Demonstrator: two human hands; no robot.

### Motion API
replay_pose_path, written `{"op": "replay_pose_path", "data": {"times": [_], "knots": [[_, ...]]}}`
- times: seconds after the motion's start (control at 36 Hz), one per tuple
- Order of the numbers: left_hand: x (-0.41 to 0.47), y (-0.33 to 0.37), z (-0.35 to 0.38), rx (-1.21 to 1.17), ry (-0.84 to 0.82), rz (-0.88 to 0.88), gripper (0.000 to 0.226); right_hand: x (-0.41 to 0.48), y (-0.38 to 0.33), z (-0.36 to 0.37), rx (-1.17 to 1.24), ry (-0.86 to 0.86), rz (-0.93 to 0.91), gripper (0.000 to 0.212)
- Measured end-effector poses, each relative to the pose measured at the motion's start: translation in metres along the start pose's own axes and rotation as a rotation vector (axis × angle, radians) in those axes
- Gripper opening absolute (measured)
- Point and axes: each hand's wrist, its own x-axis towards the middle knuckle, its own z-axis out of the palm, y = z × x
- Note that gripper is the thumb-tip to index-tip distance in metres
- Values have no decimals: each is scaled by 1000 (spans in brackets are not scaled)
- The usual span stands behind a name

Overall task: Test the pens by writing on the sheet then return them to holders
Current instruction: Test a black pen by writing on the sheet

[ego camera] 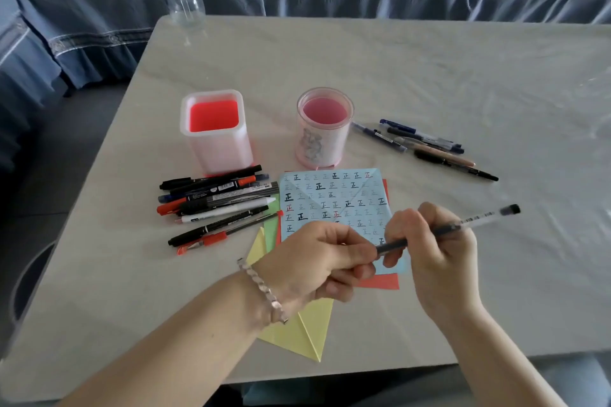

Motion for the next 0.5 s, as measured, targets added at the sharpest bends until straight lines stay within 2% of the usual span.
{"op": "replay_pose_path", "data": {"times": [0.06,0.08,0.14,0.22,0.28,0.36,0.44,0.5], "knots": [[3,3,2,-83,-61,-44,24,3,-2,-5,7,-26,-5,26],[5,4,4,-65,-40,-28,24,4,-2,-6,0,-17,-5,27],[13,-1,8,214,109,117,25,8,7,-8,9,41,34,32],[23,-14,11,860,318,425,17,12,20,-6,46,119,193,36],[29,-23,9,988,354,531,14,15,28,-6,30,115,251,34],[39,-33,0,991,453,566,12,23,36,-7,-152,-29,294,32],[40,-37,-17,1036,591,620,7,39,47,-18,-481,-243,240,25],[36,-36,-34,1082,683,653,6,61,54,-35,-716,-176,105,15]]}}
